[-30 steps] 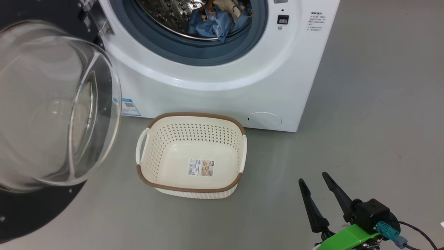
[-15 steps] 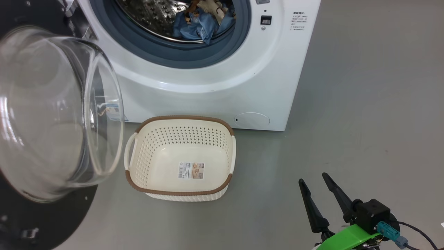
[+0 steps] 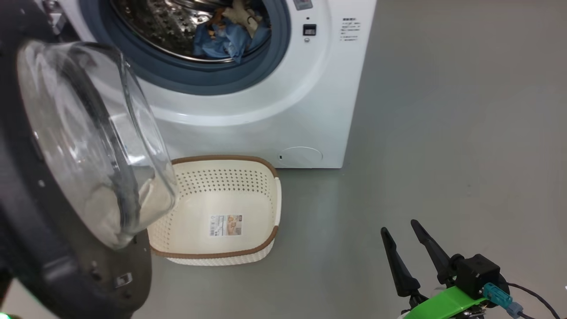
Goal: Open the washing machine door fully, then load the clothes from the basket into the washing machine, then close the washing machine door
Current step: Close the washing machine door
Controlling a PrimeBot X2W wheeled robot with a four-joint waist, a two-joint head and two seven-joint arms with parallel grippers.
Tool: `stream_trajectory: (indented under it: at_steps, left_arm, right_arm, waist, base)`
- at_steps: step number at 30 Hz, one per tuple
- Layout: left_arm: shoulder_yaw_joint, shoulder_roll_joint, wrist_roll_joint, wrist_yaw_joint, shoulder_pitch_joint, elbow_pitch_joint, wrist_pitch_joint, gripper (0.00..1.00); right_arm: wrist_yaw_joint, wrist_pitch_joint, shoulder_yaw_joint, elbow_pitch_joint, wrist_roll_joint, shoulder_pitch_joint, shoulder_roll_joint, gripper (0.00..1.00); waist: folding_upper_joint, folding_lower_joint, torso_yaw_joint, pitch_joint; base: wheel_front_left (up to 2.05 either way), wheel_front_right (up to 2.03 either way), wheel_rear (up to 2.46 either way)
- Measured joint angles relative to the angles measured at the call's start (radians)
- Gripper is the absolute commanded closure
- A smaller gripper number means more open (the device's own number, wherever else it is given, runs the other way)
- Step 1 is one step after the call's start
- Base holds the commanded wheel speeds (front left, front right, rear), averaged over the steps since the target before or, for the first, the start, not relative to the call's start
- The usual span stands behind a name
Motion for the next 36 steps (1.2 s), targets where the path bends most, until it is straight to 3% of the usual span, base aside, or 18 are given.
stream_trajectory:
  at_steps: [5, 12, 25, 36]
  left_arm:
    - [-0.027, -0.070, 0.002, 0.000, 0.015, -0.051, -0.026, 1.00]
    - [-0.072, -0.118, 0.003, 0.010, 0.013, -0.104, -0.069, 1.00]
    - [-0.175, -0.146, 0.045, 0.028, -0.023, -0.129, -0.219, 1.00]
    - [-0.209, -0.150, 0.139, 0.013, -0.107, -0.017, -0.383, 1.00]
  right_arm:
    - [0.000, 0.000, 0.002, -0.006, 0.018, 0.002, 0.000, 0.00]
    - [0.000, 0.000, 0.000, -0.012, 0.019, 0.024, 0.000, 0.00]
    - [0.000, 0.000, 0.007, -0.038, 0.027, 0.047, 0.001, 0.00]
    - [0.000, 0.000, 0.019, -0.058, 0.028, 0.067, 0.002, 0.00]
  waist:
    - [0.0000, 0.0000, -0.038, 0.000]
    - [0.0000, 0.0001, -0.098, -0.004]
    - [0.0000, 0.0000, -0.228, -0.009]
    - [0.0000, 0.0000, -0.356, -0.017]
  base:
    - [0.00, 0.00, 0.00]
    - [0.00, 0.00, 0.00]
    - [0.00, 0.00, 0.00]
    - [0.00, 0.00, 0.00]
